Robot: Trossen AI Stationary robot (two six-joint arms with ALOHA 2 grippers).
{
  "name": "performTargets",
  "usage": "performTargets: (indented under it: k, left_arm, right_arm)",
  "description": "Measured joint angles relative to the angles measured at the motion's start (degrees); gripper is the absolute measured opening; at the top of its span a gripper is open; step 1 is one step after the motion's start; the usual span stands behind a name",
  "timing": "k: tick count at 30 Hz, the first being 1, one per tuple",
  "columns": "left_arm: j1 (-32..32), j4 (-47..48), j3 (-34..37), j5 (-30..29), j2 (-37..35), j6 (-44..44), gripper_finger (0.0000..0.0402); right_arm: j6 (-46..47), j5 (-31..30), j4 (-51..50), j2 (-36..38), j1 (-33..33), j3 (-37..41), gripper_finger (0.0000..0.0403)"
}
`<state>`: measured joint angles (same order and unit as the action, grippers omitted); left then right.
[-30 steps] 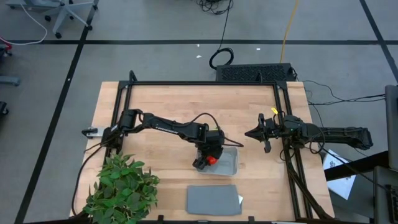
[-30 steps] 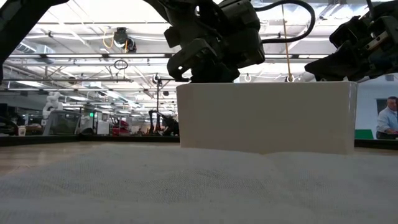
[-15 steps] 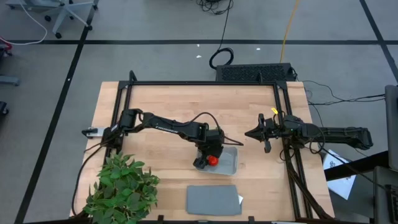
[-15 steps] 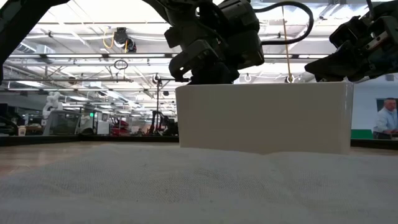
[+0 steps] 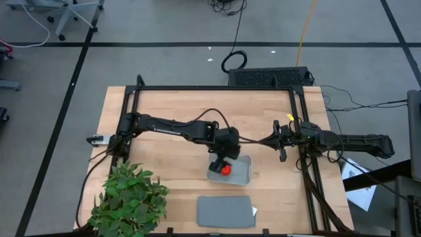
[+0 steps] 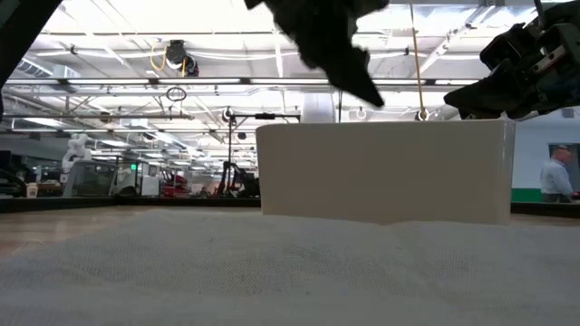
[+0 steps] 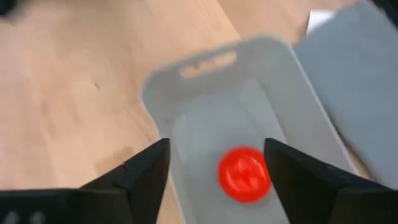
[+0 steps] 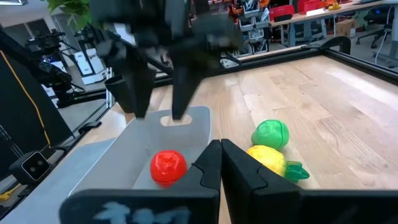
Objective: Pick and placing Produce into tupperware
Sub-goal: Put the yellow pineapple into the gray bin
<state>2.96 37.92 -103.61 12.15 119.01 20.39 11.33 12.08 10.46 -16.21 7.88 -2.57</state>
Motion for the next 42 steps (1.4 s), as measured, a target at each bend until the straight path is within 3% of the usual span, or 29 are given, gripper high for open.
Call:
performTargets:
  k: [4,10,12,27,42]
  left_arm:
    - [0.02,0.40,-1.88,-2.19,-0.04,0.66,0.0192]
    - [0.00,3.78,-1.88,-4.62,0.03,2.45,0.0043]
    - [0.00,4.91,-1.88,-4.68,0.03,1.58,0.0012]
    - [2.08,7.02,-1.88,-13.27,-0.23,2.55,0.0001]
    - [2.76,7.86,-1.75,-19.77,-11.33,0.37,0.0000]
  right_arm:
    - [0.27,0.02,-0.03,0.00,0.00,0.00,0.0000]
    - [1.07,0.02,-0.07,0.00,0.00,0.00,0.0000]
    - [1.07,0.02,-0.06,0.00,0.00,0.00,0.0000]
    - [1.07,0.02,-0.05,0.00,0.00,0.00,0.0000]
    - [1.53,0.04,-0.81,-0.50,-0.04,0.00,0.0000]
